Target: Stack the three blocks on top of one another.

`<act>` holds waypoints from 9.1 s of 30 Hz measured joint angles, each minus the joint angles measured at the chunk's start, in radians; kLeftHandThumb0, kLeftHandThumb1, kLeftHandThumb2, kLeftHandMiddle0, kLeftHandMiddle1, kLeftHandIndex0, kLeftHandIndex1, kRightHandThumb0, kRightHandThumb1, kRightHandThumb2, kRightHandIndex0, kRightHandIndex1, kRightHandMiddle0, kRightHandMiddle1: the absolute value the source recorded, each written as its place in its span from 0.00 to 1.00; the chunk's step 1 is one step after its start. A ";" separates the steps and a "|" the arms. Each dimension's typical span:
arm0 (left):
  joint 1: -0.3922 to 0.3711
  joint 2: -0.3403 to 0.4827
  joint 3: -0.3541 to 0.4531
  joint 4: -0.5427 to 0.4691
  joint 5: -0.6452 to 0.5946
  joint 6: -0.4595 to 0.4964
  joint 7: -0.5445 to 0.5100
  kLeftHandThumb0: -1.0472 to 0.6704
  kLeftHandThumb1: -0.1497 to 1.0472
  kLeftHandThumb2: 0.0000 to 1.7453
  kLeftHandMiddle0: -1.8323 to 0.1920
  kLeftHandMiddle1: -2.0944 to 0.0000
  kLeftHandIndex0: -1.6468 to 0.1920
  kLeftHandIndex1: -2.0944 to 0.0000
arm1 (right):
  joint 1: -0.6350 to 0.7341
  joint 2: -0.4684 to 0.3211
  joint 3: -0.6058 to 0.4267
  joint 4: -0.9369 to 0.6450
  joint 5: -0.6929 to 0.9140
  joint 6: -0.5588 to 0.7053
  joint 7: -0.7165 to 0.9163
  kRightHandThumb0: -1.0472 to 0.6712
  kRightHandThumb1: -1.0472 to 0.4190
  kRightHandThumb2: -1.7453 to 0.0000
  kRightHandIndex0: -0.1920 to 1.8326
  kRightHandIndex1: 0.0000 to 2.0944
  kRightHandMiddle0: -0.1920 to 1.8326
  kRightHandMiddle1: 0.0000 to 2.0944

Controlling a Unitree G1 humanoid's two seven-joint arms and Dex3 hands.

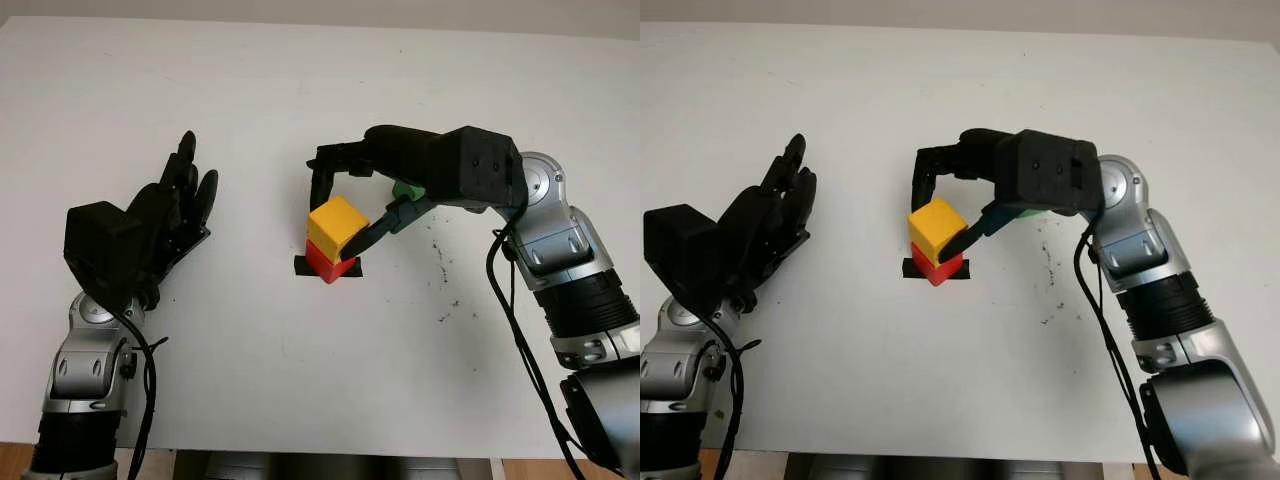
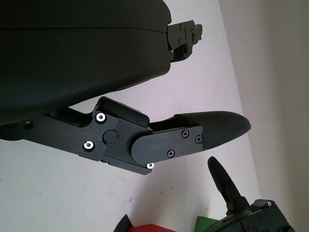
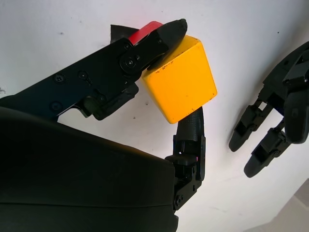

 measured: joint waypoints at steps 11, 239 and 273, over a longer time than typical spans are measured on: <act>0.000 -0.012 0.000 0.000 -0.006 -0.002 0.000 0.15 1.00 0.34 1.00 1.00 1.00 0.99 | 0.041 -0.022 0.002 -0.028 0.006 -0.054 0.045 0.18 0.15 0.97 0.05 0.00 0.10 0.28; 0.043 -0.034 0.016 -0.041 -0.006 0.012 0.020 0.17 1.00 0.34 1.00 1.00 1.00 1.00 | -0.301 -0.085 0.112 -0.150 -0.163 0.173 0.250 0.35 0.11 0.97 0.31 0.03 0.29 0.74; 0.043 -0.029 0.020 -0.046 -0.010 0.024 0.004 0.16 1.00 0.34 1.00 1.00 1.00 1.00 | -0.278 -0.085 0.115 -0.142 -0.189 0.170 0.249 0.34 0.11 0.97 0.30 0.03 0.31 0.74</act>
